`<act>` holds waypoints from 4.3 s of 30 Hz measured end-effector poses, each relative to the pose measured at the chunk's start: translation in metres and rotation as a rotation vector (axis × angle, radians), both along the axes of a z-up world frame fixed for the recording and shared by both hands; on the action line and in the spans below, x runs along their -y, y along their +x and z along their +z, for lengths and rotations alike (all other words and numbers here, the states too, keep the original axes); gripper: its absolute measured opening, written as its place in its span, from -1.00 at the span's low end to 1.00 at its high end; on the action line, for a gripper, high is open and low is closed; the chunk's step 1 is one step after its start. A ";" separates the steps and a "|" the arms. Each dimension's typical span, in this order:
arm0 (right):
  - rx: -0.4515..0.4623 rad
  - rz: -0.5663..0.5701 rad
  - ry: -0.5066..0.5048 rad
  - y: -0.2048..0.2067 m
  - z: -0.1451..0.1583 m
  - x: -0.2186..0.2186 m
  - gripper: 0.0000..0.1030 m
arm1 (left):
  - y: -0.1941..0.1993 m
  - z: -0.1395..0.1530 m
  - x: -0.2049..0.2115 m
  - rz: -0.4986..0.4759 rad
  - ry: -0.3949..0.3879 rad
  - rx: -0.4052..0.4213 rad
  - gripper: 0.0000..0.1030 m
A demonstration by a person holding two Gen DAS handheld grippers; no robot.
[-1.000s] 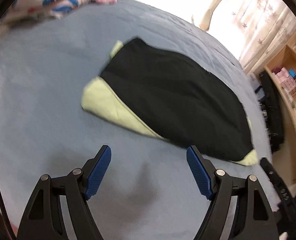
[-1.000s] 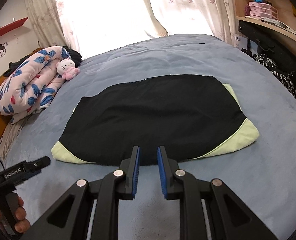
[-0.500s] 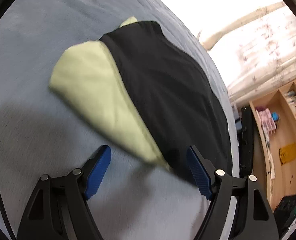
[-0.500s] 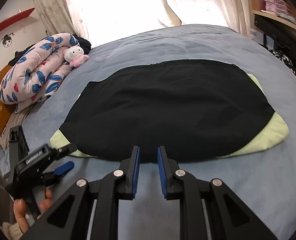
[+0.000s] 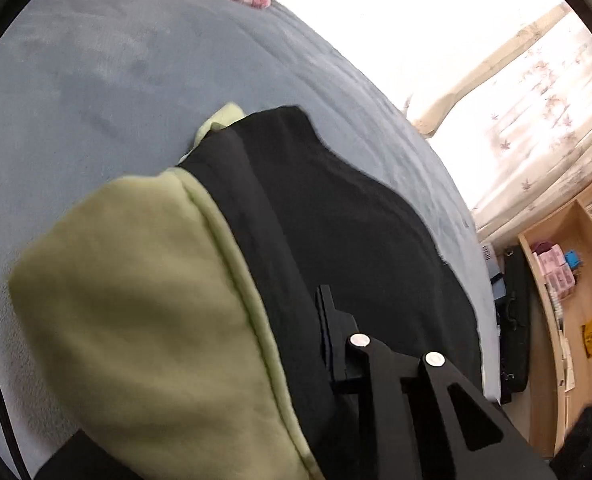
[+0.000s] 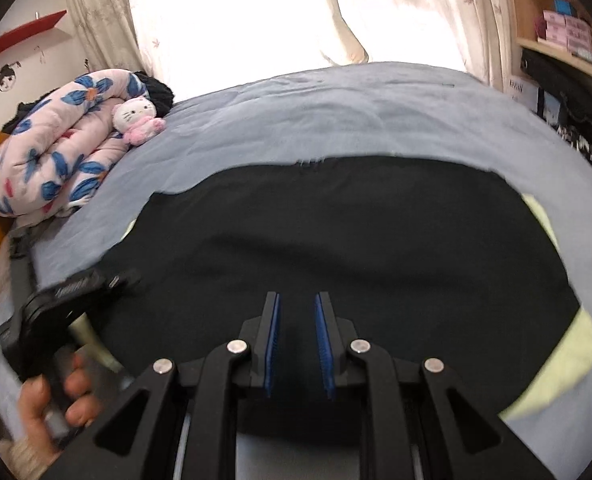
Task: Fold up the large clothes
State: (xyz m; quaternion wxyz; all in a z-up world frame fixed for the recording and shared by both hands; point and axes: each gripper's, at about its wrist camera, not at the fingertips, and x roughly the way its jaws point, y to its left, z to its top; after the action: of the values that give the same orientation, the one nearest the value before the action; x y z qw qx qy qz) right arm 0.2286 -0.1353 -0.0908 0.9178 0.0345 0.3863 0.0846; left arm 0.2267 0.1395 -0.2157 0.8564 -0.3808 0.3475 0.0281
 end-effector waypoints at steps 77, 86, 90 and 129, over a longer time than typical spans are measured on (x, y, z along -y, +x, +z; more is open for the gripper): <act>-0.229 0.034 0.102 -0.007 0.006 0.227 -0.87 | 0.023 0.061 0.208 -0.455 0.451 -0.065 0.30; -0.207 -0.161 0.223 -0.044 -0.007 0.274 -0.90 | 0.011 0.054 0.226 -0.517 0.428 -0.049 0.30; -0.218 -0.247 0.271 -0.059 -0.034 0.284 -0.91 | 0.009 0.049 0.232 -0.541 0.450 -0.040 0.30; -0.166 -0.136 0.034 0.111 -0.003 0.259 -0.97 | 0.115 0.055 0.200 -0.579 0.212 -0.084 0.31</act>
State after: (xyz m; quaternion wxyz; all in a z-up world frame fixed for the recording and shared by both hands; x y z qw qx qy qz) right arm 0.3398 -0.3947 -0.0941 0.8855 0.0834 0.4564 0.0255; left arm 0.3421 -0.0609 -0.1602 0.8488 -0.1728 0.4716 -0.1654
